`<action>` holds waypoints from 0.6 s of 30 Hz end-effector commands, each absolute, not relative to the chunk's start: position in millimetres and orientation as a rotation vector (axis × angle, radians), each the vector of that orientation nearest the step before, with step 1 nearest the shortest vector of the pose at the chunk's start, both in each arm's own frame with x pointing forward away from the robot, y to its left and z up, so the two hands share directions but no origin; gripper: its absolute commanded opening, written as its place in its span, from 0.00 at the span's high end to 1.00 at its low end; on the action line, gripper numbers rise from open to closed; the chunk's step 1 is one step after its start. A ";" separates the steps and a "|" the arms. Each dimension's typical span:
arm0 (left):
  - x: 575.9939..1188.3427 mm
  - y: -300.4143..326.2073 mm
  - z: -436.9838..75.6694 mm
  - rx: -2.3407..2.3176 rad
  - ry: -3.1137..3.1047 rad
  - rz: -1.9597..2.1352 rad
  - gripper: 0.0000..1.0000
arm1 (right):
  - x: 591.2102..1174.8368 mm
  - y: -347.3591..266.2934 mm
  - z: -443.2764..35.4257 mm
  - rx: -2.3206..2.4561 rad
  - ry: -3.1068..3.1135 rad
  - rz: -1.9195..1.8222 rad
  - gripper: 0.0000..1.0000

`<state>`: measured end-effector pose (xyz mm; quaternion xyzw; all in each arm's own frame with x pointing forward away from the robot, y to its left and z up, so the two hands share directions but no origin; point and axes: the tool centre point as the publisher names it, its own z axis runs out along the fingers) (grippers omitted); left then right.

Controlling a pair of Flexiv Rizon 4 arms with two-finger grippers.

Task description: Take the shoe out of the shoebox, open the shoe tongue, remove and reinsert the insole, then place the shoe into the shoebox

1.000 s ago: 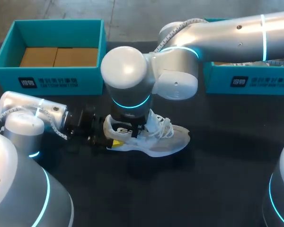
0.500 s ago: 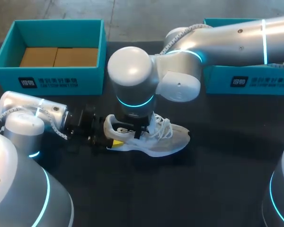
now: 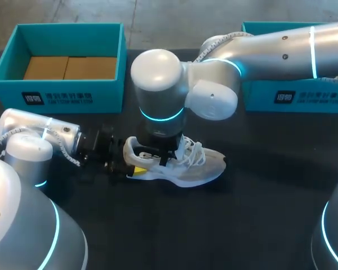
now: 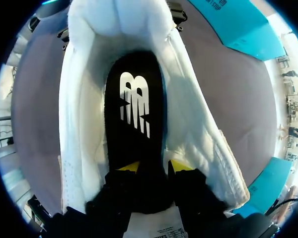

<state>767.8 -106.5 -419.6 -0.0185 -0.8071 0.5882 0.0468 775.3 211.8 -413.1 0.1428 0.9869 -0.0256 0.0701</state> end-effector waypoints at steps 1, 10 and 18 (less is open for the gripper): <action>769.9 -107.6 -421.5 -0.055 -2.464 1.793 1.00 | 766.0 218.5 -439.6 0.417 2.997 -0.070 0.64; 769.9 -107.6 -421.5 -0.055 -2.464 1.793 1.00 | 746.1 226.5 -449.5 0.379 3.108 -0.074 0.65; 769.9 -107.6 -421.5 -0.055 -2.464 1.793 1.00 | 733.1 230.5 -457.3 0.375 3.168 -0.094 0.79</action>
